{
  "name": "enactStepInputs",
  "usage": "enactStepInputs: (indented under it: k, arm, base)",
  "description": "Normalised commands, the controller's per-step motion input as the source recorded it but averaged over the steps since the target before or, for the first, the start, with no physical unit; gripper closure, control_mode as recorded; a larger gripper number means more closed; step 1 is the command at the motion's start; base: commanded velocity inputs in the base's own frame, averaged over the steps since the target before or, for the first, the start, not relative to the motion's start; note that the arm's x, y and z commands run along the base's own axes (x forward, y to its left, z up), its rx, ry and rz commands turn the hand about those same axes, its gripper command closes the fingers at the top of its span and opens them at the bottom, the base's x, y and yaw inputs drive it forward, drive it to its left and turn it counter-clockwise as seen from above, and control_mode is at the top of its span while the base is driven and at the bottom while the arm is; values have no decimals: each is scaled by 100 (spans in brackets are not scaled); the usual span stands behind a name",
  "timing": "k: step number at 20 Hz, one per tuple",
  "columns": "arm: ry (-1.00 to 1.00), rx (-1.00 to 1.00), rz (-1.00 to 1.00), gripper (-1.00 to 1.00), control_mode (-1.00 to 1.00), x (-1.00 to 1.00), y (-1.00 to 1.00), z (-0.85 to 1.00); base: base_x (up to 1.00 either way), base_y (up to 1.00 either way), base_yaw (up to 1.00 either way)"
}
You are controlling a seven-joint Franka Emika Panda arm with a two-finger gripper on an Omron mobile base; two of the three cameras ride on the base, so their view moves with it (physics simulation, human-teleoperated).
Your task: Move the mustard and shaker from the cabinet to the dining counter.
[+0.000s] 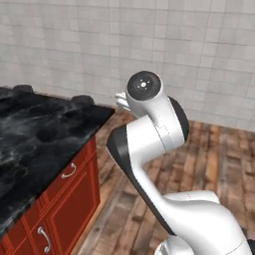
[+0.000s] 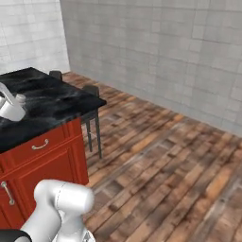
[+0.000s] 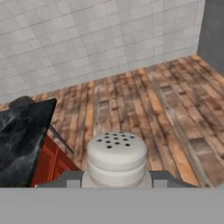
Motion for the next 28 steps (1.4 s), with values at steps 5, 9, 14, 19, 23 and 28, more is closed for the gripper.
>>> enactStepInputs:
  k: [5, 9, 14, 19, 23, 28]
  arm:
    - [0, 0, 0, 100, 100, 0, 0, 0]
    - [0, 0, 0, 100, 100, 0, 0, 0]
    - [0, 0, 0, 100, 100, 0, 0, 0]
    - [0, 0, 0, 100, 100, 0, 0, 0]
    - [0, 0, 0, 100, 100, 0, 0, 0]
    - [0, 0, 0, 100, 100, 0, 0, 0]
  base:
    - [62, 0, 46]
    - [72, 0, 38]
    - [80, 0, 31]
    - [76, 0, 33]
    - [55, -17, 37]
    - [37, -24, 40]
